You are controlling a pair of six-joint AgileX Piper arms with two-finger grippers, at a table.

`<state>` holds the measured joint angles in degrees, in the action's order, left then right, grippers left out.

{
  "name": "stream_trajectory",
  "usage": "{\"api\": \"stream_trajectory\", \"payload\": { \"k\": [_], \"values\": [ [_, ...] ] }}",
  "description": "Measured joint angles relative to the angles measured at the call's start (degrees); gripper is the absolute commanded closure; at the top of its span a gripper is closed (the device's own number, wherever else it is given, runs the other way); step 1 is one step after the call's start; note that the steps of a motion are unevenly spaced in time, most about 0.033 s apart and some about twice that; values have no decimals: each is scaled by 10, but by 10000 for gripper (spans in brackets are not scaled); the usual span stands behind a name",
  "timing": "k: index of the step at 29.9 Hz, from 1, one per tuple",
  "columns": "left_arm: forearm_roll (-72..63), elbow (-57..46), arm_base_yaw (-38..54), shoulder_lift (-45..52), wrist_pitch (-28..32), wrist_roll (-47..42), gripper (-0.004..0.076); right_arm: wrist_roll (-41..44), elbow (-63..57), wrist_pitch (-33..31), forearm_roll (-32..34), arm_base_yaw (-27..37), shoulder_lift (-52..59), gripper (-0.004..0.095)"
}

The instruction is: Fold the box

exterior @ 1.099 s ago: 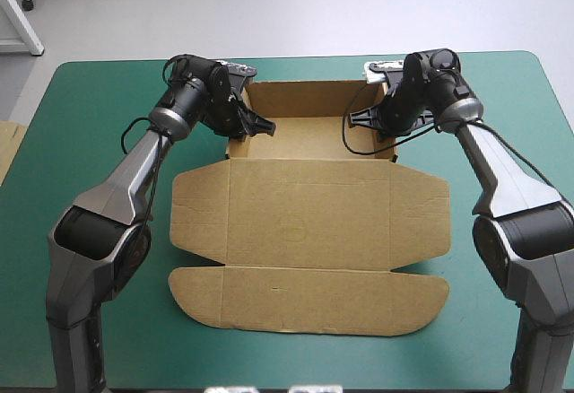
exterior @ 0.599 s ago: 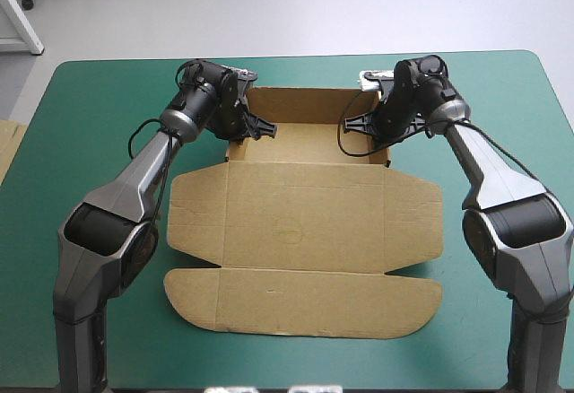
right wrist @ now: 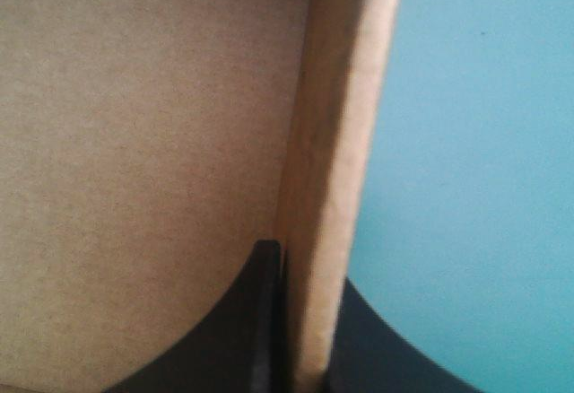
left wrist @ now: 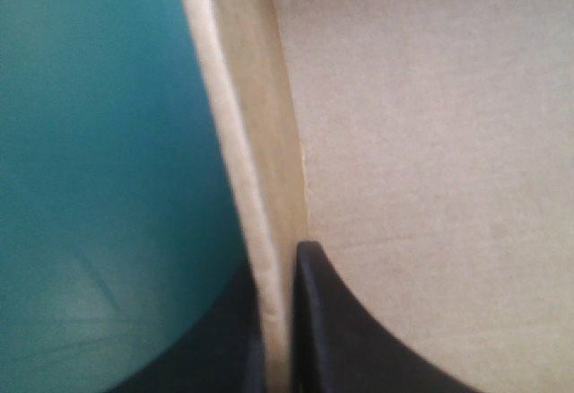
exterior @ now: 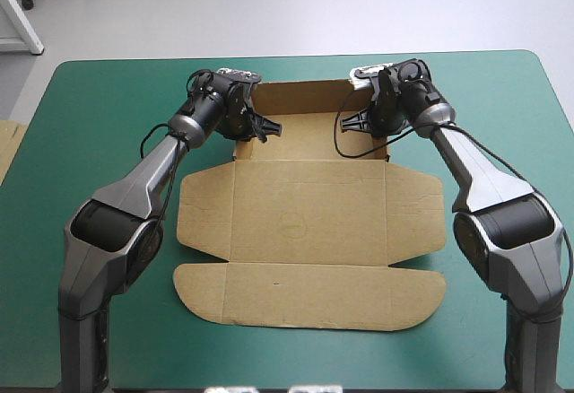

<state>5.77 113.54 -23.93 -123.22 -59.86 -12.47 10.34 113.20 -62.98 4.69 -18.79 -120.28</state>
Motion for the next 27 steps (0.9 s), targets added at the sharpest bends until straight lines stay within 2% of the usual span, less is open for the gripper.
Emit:
{"api": "stream_trajectory", "payload": {
  "k": [5, 9, 12, 14, 16, 19, 22, 27],
  "values": [
    [6, -33, -2, 12, 37, -3, 734, 0, 2, -3, -2, 0, -20, 908],
    [10, -39, -4, 14, 43, -4, 734, 0, 6, -4, -6, 2, -24, 908],
    [10, -40, -4, 14, 43, -5, 704, 0, 9, -7, -9, 3, -25, 856],
    [10, -40, -4, 14, 43, -6, 638, -1, 13, -10, -11, 4, -26, 762],
    [14, -40, -4, 14, 45, -2, 536, -8, 16, -15, -12, 4, -27, 641],
    [23, -42, -4, 8, 39, 7, 326, -18, 27, -29, -23, 4, -31, 450],
    [33, -25, -3, 4, 29, 19, 169, -18, 46, -39, -37, 4, -35, 380],
    [28, 16, 0, -5, 6, 24, 147, -18, 95, -68, -47, 6, -36, 380]
  ]
}}
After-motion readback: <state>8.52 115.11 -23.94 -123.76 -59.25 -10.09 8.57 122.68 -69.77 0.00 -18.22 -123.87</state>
